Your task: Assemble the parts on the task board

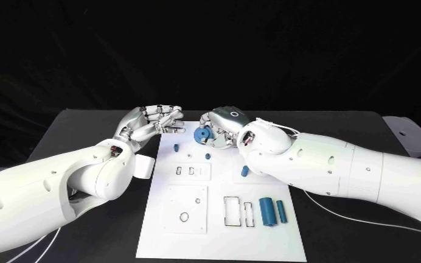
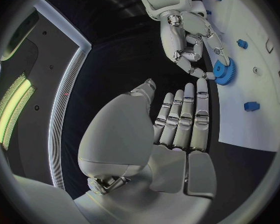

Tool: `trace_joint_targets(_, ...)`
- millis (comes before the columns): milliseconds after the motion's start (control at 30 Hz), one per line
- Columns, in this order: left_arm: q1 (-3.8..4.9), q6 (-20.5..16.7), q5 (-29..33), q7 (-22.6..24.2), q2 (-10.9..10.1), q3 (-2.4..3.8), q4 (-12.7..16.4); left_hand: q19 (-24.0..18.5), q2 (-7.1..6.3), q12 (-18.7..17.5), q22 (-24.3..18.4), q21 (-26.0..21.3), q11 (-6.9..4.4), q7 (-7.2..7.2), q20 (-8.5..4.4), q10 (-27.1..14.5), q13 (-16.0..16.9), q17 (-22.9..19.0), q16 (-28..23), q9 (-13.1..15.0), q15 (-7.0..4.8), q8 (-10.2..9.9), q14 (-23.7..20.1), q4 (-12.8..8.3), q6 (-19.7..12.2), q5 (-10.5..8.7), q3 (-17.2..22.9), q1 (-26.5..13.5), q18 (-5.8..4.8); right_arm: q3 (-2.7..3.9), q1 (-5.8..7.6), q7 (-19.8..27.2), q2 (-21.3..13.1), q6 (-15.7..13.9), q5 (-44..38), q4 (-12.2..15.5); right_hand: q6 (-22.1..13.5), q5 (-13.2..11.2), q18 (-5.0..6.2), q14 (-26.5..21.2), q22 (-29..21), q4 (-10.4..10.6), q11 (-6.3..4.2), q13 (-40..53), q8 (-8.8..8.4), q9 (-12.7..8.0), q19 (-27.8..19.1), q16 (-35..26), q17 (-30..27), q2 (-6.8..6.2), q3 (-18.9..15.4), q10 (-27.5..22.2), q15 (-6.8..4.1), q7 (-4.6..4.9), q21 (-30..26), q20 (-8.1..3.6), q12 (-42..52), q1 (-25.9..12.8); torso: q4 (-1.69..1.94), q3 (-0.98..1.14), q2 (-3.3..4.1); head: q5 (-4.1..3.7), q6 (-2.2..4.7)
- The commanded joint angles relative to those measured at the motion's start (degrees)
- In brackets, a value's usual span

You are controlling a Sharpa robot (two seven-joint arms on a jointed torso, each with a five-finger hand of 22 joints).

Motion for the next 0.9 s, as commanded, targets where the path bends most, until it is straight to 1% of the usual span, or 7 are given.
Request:
trace_joint_targets(33,0.07,0.67,0.09,0.44,0.05,0.05,-0.08,0.26,-0.05,-0.29,-0.05,-0.02,0.22,2.43,-0.06,-0.07,0.05,0.05,-0.17,-0.05,-0.04,-0.35,-0.26,0.05,-0.16,-0.05,0.31,-0.18,0.78,-0.27,-0.35,-0.92,-0.27,1.31,-0.60,-0.34,2.15,0.02,-1.01,5.29,7.35,-0.11,0.43,10.87,-0.36,-0.16,0.79,0.15,12.31,0.03,0.35,2.51,0.08,-2.22,-0.35,-0.01,-0.22,-0.74,0.02,0.01,0.05,0.00,-0.03)
trace_joint_targets(167,0.06,0.69,0.09,0.44,0.11,0.04,-0.24,0.26,-0.05,-0.29,-0.05,-0.02,0.22,2.43,-0.06,-0.07,0.05,0.05,-0.17,-0.05,-0.04,-0.35,-0.26,0.05,-0.16,-0.05,0.31,-0.18,0.78,-0.27,-0.35,-0.80,-0.44,1.14,-0.54,-0.21,2.10,-0.06,-1.01,5.29,7.35,-0.06,0.49,10.80,-0.49,-0.18,0.78,0.15,12.30,-0.09,0.33,2.45,0.14,-2.16,-0.37,0.04,-0.29,-0.94,0.01,-0.02,0.00,0.00,-0.12)
trace_joint_targets(300,0.06,0.70,0.09,0.45,0.15,0.04,-0.31,0.26,-0.05,-0.29,-0.05,-0.02,0.22,2.43,-0.06,-0.07,0.05,0.05,-0.17,-0.05,-0.04,-0.35,-0.26,0.05,-0.16,-0.05,0.31,-0.18,0.78,-0.27,-0.35,-0.64,-0.48,0.94,-0.51,-0.10,2.04,-0.17,-1.00,5.30,7.33,0.06,0.58,10.78,-0.71,-0.21,0.76,0.15,12.33,-0.30,0.28,2.43,0.22,-2.07,-0.40,0.12,-0.32,-1.29,-0.04,0.01,0.01,0.03,-0.14)
trace_joint_targets(400,0.06,0.70,0.09,0.45,0.17,0.04,-0.33,0.26,-0.05,-0.29,-0.05,-0.02,0.22,2.43,-0.06,-0.07,0.05,0.05,-0.17,-0.05,-0.04,-0.35,-0.26,0.05,-0.16,-0.05,0.31,-0.18,0.78,-0.27,-0.36,-0.50,-0.52,0.74,-0.50,0.13,2.04,-0.17,-1.00,5.30,7.33,0.06,0.58,10.78,-0.71,-0.21,0.76,0.15,12.33,-0.30,0.28,2.43,0.22,-2.07,-0.40,0.12,-0.32,-1.29,0.04,0.03,0.01,0.01,-0.15)
trace_joint_targets(633,0.06,0.66,0.09,0.49,0.18,0.04,-0.38,0.27,-0.05,-0.32,-0.06,-0.03,0.23,2.44,-0.06,-0.08,0.05,0.10,-0.23,-0.05,-0.03,-0.36,-0.31,0.03,-0.18,-0.05,0.33,-0.19,0.77,-0.27,-0.37,-0.44,-0.64,0.43,-0.50,0.53,2.04,-0.21,-1.01,5.30,7.37,0.11,0.61,10.78,-0.78,-0.22,0.78,0.16,12.35,-0.38,0.25,2.42,0.25,-2.04,-0.38,0.15,-0.33,-1.44,0.07,0.02,0.01,0.05,-0.22)
trace_joint_targets(900,0.06,0.63,0.09,0.53,0.18,0.04,-0.40,0.27,-0.05,-0.32,-0.06,-0.03,0.23,2.44,-0.06,-0.08,0.05,0.10,-0.23,-0.05,-0.03,-0.36,-0.31,0.03,-0.18,-0.05,0.33,-0.19,0.77,-0.27,-0.41,-0.48,-0.74,0.20,-0.57,0.65,2.01,-0.28,-1.03,5.31,7.44,0.18,0.66,10.74,-0.91,-0.23,0.83,0.18,12.43,-0.53,0.19,2.39,0.30,-2.00,-0.34,0.20,-0.37,-1.66,-0.01,0.02,0.01,0.10,-0.28)
